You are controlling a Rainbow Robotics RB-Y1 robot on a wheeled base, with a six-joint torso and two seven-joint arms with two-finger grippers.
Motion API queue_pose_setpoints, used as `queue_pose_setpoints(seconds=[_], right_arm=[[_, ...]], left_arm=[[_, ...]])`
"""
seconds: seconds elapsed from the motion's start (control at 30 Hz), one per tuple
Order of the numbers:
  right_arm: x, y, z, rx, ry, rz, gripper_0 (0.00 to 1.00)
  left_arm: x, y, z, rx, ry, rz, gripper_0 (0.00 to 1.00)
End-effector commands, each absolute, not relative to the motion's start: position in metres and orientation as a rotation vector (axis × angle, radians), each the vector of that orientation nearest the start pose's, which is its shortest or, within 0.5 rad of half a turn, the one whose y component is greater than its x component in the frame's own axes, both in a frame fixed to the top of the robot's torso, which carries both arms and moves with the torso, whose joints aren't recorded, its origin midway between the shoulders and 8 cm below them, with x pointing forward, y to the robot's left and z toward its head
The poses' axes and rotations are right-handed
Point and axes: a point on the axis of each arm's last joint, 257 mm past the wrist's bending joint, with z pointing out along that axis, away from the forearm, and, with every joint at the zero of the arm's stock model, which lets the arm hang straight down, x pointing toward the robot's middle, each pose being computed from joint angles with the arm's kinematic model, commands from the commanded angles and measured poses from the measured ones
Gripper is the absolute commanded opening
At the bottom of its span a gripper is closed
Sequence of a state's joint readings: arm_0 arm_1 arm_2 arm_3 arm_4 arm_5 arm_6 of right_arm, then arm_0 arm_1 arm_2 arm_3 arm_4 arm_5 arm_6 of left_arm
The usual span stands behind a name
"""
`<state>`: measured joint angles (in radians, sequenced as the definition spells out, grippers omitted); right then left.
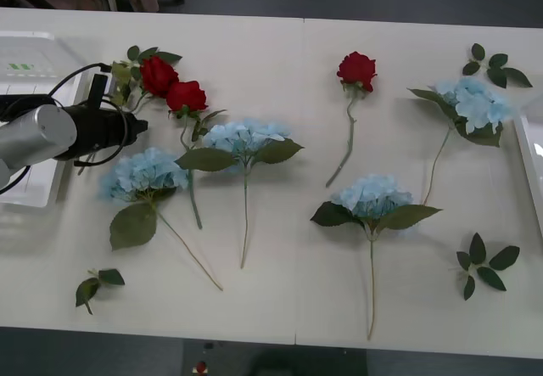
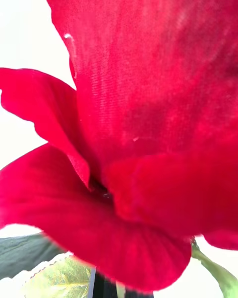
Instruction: Put the red flowers into the right box and the blue flowers into the left box
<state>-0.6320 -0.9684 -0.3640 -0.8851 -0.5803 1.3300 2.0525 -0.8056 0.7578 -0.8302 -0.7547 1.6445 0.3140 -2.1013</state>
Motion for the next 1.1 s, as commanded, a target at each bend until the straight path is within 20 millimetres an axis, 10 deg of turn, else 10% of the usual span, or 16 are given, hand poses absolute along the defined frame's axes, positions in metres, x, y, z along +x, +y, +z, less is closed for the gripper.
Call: queue_pose_setpoints(seconds=[0.03, 0.33, 0.4, 0.43, 0.47, 0.8, 1.1], right_arm=[[0.482, -0.659, -0.172, 0.037, 2.588, -0.391, 0.00], [0.503, -0.642, -0.219, -0.019, 2.573, -0.429, 0.11], [0.505, -0.640, -0.221, -0.027, 2.570, -0.427, 0.45], [0.505, -0.640, -0.221, -0.029, 2.570, -0.425, 0.84], [0.506, -0.638, -0.220, -0.034, 2.568, -0.421, 1.00], [0.506, -0.588, -0.172, -0.113, 2.590, -0.239, 1.00], [0.508, -0.482, -0.159, -0.082, 2.583, 0.207, 1.00]], left_arm=[[0.655, 0.329, -0.274, 0.319, 2.142, -0.086, 0.00], [0.655, 0.330, -0.273, 0.337, 2.137, -0.067, 0.00], [0.655, 0.331, -0.273, 0.343, 2.136, -0.063, 0.00], [0.655, 0.331, -0.273, 0.346, 2.136, -0.060, 0.00], [0.655, 0.331, -0.273, 0.348, 2.136, -0.059, 0.00], [0.659, 0.327, -0.246, 0.444, 2.080, -0.032, 0.00], [0.626, 0.317, -0.228, 0.604, 2.151, -0.112, 0.00]])
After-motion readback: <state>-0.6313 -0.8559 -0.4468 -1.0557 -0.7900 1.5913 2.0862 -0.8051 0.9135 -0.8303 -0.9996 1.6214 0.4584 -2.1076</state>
